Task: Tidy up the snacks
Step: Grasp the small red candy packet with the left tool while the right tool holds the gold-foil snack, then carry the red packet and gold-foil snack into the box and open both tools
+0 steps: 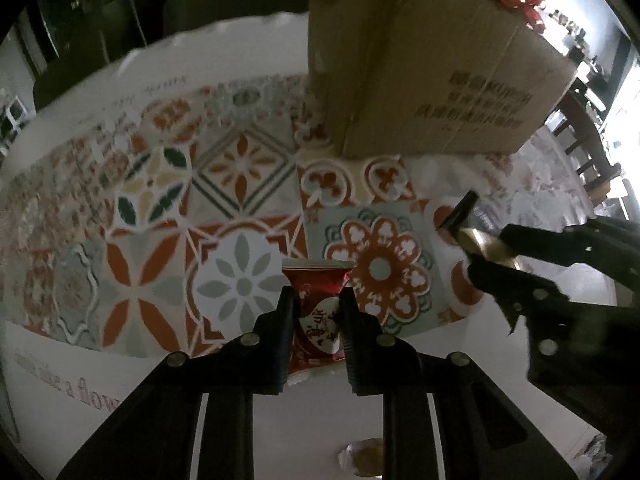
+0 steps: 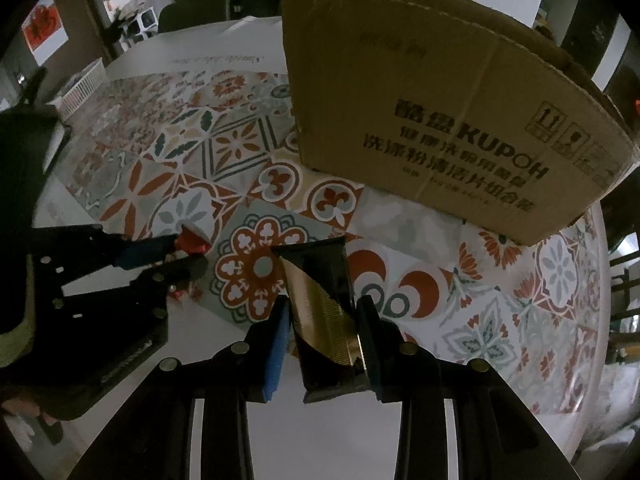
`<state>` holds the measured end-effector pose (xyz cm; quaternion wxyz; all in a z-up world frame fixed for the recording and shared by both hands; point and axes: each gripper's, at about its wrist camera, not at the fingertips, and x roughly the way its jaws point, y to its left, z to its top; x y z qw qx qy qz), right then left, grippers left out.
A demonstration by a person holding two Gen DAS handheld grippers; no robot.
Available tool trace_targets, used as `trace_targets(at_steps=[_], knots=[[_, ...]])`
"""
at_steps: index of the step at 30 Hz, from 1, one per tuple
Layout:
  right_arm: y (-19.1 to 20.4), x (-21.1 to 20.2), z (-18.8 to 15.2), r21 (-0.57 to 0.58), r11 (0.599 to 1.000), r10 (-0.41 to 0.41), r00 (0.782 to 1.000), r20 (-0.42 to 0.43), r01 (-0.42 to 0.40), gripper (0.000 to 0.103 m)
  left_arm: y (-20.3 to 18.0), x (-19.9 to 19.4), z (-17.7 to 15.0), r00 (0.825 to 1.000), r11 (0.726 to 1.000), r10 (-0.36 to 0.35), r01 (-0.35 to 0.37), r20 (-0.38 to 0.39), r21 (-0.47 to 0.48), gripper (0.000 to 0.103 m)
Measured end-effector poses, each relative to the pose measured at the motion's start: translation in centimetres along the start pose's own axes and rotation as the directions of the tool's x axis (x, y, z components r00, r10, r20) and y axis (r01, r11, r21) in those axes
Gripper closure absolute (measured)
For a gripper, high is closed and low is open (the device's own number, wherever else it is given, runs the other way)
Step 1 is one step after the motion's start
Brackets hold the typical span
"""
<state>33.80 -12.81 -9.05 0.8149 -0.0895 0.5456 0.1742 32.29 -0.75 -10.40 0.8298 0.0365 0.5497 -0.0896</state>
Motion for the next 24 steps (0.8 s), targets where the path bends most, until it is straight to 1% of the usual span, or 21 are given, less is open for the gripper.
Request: trace_targets(at_steps=[4,11,17,24], knots=[[-0.5,-1.1,-0.1,0.003,1.000,-0.008,1.000,0.028,0.007,0.068,-0.3,-2.1,0.4,0.998,1.000,0.004,-0.005,0.060,0.012,0.081],[-1.3,-4.3,0.3,0.012,0.999,-0.042,0.993,0.107,0.041,0.068,-1.0,-5.3,2.0,0.988,0.999,-0.025,0.020,0.151,0.036,0.081],[-2.4,-8.1,1.5,0.023,0.996,-0.092,0.975,0.202,0.089,0.068,-2.4,-7.8,3.9,0.974,0.997,-0.039,0.024,0.222,0.072,0.081],[-3.7,-11.3,3.1,0.048,0.993,-0.114,0.953,0.280,0.104,0.068,-3.7,-10.0,6.6,0.959,0.994,-0.061,0.034,0.276,0.102,0.081]])
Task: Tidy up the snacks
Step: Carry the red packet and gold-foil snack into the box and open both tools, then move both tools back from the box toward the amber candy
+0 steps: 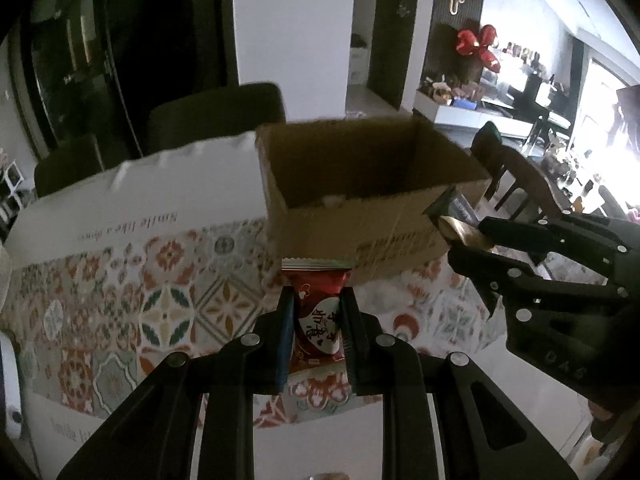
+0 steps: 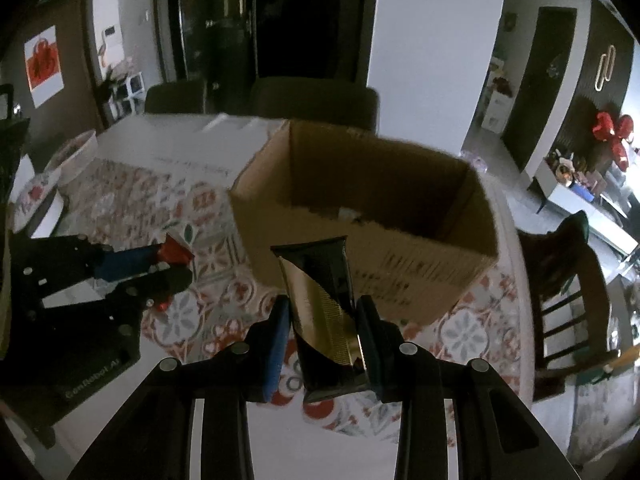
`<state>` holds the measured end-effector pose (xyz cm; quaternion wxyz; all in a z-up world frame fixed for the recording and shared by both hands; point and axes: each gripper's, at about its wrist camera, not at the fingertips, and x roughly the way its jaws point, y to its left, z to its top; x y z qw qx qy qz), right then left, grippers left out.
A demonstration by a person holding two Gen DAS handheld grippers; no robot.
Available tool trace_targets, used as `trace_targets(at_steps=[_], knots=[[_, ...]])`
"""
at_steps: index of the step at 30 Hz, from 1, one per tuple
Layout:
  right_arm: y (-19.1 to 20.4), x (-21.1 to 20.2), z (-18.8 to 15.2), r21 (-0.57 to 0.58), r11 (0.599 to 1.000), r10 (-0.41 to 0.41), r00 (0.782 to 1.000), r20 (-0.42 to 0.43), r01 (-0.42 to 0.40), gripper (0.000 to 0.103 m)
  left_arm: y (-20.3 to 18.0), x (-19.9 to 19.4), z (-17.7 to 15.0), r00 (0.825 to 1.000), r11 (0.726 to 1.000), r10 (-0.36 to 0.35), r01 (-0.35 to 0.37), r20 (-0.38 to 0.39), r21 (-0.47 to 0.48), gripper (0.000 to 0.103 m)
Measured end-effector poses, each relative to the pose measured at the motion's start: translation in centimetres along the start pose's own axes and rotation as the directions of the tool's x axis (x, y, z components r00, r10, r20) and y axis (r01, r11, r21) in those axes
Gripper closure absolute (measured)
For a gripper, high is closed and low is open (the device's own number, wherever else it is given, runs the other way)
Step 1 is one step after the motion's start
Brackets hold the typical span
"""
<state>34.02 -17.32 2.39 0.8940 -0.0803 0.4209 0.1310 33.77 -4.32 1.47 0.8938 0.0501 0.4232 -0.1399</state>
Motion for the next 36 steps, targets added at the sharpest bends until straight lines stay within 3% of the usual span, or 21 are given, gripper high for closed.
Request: trace_targets(at_steps=[13,26,28,31,33,34,36], knots=[[-3.9,-0.6,4.6,0.064,0.998,-0.007,0.997,0.070,0.002,0.068,-0.9,0.7,7.2,0.997,0.999,-0.035,0.034,0.068,0.011,0.081],[-8.2,3.6,8.0,0.120,0.993,0.011,0.999,0.050,-0.017,0.068,-1.4,6.3,12.1,0.997,0.996,-0.083,0.083,0.007,-0.017,0.080],[-8.7,4.3,8.3,0.128,0.992,0.014,0.999,0.046,-0.019,0.068,-1.4,6.7,12.3,0.997,0.997,-0.072,0.072,-0.004,-0.021,0.074],[-9.3,5.2,8.5,0.138,0.990,0.022,0.999,0.044,-0.028,0.067,-1.2,6.8,12.4,0.999,0.999,-0.036,0.036,0.012,-0.026,0.057],[-9.5,5.6,8.4,0.149,0.989,0.003,1.000,0.029,-0.008,0.053,-1.1,6.6,12.3,1.000,1.000,-0.016,0.016,0.023,-0.022,0.055],[-9.6,5.8,8.3,0.155,0.988,0.000,1.000,0.031,-0.005,0.041,-1.0,6.3,12.1,1.000,1.000,0.001,0.000,0.028,-0.021,0.051],[-9.8,5.8,8.1,0.153,0.988,-0.013,0.999,0.043,0.006,0.040,-0.8,5.8,11.8,0.999,1.000,0.023,-0.022,0.045,-0.021,0.048]])
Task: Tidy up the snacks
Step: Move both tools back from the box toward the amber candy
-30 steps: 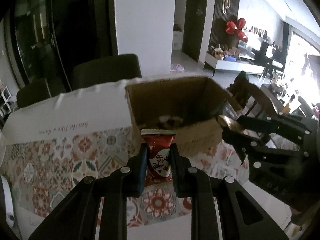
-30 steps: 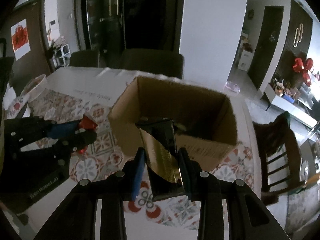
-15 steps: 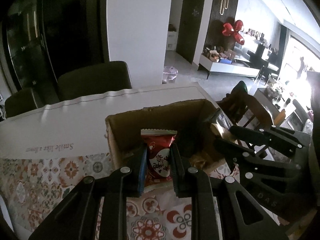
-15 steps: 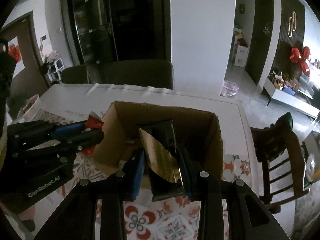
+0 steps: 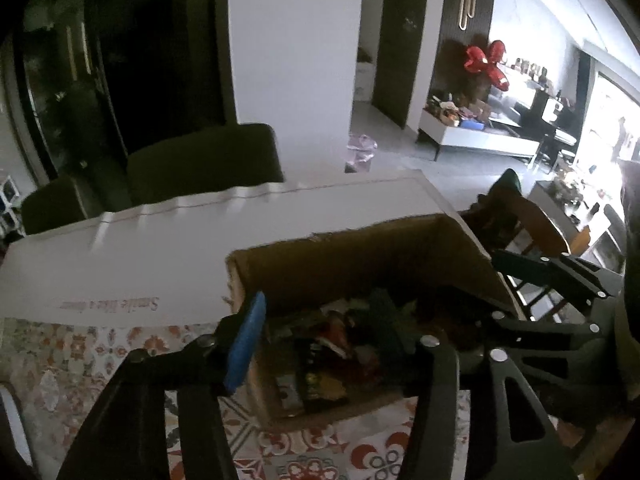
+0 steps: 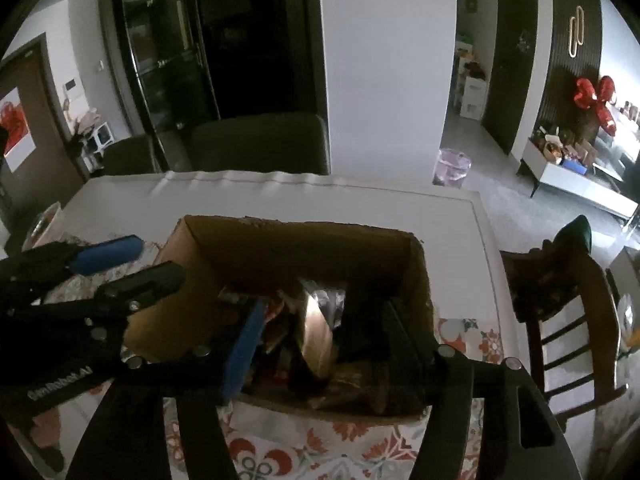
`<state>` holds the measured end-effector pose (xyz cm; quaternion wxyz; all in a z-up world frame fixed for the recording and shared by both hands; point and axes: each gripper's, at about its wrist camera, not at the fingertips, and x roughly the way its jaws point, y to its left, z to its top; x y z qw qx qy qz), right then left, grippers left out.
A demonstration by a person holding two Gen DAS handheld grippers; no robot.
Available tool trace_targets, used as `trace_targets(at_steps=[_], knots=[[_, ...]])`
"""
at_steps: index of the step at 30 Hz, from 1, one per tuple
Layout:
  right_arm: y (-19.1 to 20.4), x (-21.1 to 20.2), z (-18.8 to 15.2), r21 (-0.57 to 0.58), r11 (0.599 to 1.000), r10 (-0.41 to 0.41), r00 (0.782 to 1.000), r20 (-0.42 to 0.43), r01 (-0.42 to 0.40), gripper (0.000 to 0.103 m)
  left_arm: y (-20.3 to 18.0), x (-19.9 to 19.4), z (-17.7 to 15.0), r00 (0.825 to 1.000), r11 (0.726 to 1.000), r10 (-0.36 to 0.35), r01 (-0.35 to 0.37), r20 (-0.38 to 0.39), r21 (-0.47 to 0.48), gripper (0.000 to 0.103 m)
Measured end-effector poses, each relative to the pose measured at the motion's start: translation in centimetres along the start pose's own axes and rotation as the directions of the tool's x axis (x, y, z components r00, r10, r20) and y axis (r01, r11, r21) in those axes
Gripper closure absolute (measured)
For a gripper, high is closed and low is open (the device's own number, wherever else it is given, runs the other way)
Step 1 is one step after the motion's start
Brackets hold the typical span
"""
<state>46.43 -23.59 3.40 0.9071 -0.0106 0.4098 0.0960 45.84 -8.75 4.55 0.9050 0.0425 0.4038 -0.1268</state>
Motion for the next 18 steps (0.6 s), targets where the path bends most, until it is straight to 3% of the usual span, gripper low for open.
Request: trace_targets(at_steps=[7,10,15,18], knots=[[0.9,-1.8,-1.5,-0.018,0.999,-0.030,0.999,0.026,0.031,0.040,0.1,-3.4,-2.3,0.993,0.995,0.094,-0.096,0.077,0.029,0.030],[1.9,-3.5,-2.7,-0.037,0.999,-0.030,0.998,0.052,0.032,0.040,0.3,-4.8,-3.4,0.991,0.995,0.094,-0.097,0.099,0.029,0.019],[3.8,-6.2,-4.8,-0.065,0.998,-0.019,0.995,0.101,0.026,0.040,0.5,-7.7,-6.0,0.985,0.994,0.106,-0.110,0.135,0.024,0.014],[5.1,-7.8,-6.4,-0.082,0.996,-0.023,0.991,0.133,0.035,0.030,0.8,-9.6,-7.8,0.978,0.991,0.126,-0.130,0.166,0.013,0.010]])
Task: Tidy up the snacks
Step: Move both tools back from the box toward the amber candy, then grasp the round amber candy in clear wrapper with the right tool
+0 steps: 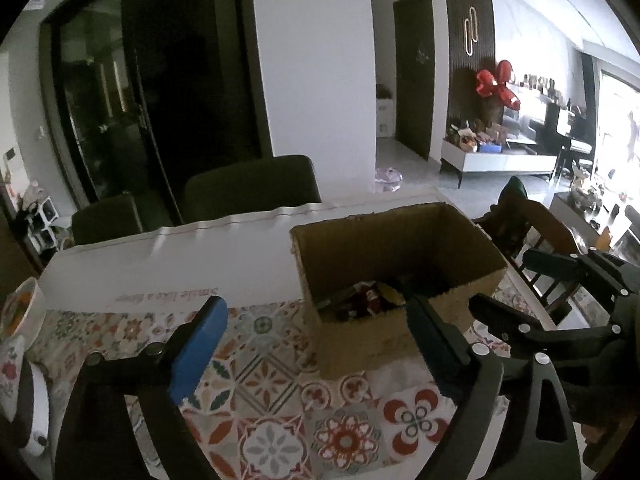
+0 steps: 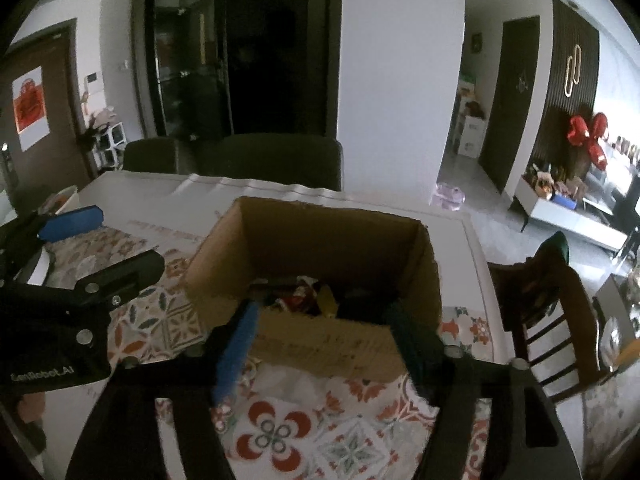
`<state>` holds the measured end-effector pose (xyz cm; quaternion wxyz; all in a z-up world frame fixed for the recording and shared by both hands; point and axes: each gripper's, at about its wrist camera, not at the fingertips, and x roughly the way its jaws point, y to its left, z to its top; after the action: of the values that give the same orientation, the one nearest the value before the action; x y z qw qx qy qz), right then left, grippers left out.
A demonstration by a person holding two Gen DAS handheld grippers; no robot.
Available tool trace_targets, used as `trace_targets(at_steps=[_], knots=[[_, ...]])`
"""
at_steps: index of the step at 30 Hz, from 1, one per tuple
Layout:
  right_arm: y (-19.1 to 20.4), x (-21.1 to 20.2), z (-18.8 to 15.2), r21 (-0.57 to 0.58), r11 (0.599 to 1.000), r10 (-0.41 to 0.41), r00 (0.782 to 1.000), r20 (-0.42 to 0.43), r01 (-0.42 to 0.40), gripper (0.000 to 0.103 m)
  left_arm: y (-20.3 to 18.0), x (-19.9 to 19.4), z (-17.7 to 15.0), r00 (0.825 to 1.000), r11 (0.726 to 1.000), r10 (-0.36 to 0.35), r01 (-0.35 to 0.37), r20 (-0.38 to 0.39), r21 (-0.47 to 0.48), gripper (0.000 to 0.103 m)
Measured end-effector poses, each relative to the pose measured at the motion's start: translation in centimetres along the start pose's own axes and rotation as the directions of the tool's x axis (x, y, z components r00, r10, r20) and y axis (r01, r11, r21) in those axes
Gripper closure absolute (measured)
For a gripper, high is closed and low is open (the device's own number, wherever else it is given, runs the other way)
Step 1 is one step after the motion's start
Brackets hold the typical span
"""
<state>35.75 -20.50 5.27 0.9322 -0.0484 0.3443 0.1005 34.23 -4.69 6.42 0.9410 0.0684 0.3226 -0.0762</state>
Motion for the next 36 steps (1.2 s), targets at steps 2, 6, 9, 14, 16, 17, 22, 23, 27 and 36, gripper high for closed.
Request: trace_targets(at_steps=[2,6,9,14,16,17,22,23,27,36], knots=[[0.8,-1.1,-0.8,-0.010,1.000,-0.003,1.000,0.024,0.003,0.029,0.3,-1.3,-1.0,1.000,1.000,0.022,-0.022,0.015,-0.001,0.008],[2.7,-2.8,-2.5,-0.038,0.999,0.017,0.999,0.037,-0.015,0.029,0.9,-3.8,-2.9,0.997,0.998,0.057,-0.057,0.047,-0.004,0.004],[4.1,-3.9,-3.9,-0.052,0.998,0.033,0.998,0.044,-0.030,0.029,1.7,-5.2,-4.3,0.996,0.997,0.071,-0.070,0.050,-0.021,0.003],[6.0,-5.2,-5.9,-0.059,0.997,0.049,0.998,0.034,-0.047,0.029,3.1,-6.8,-6.6,0.995,0.995,0.093,-0.091,0.037,-0.046,0.003],[6.5,-5.7,-6.7,-0.064,0.997,0.052,0.998,0.033,-0.050,0.029,3.3,-7.5,-7.6,0.995,0.994,0.100,-0.099,0.028,-0.045,0.003],[6.8,-5.9,-7.1,-0.064,0.996,0.056,0.998,0.031,-0.054,0.029,3.4,-7.8,-8.2,0.994,0.994,0.102,-0.101,0.024,-0.042,0.003],[8.1,-6.7,-8.9,-0.060,0.995,0.080,0.997,0.022,-0.079,0.029,4.1,-9.1,-10.9,0.991,0.990,0.134,-0.134,0.006,-0.055,0.003],[8.4,-6.7,-9.3,-0.056,0.995,0.082,0.996,0.018,-0.081,0.029,4.3,-9.3,-11.4,0.989,0.988,0.146,-0.145,0.005,-0.055,0.003],[9.5,-6.7,-11.0,-0.063,0.993,0.095,0.995,-0.010,-0.095,0.029,4.8,-10.0,-14.0,0.980,0.979,0.198,-0.199,-0.012,-0.046,0.003],[13.0,-5.3,-15.1,-0.115,0.980,0.151,0.983,-0.105,-0.163,0.029,6.5,-10.2,-19.7,0.964,0.967,0.247,-0.252,-0.095,-0.044,0.003]])
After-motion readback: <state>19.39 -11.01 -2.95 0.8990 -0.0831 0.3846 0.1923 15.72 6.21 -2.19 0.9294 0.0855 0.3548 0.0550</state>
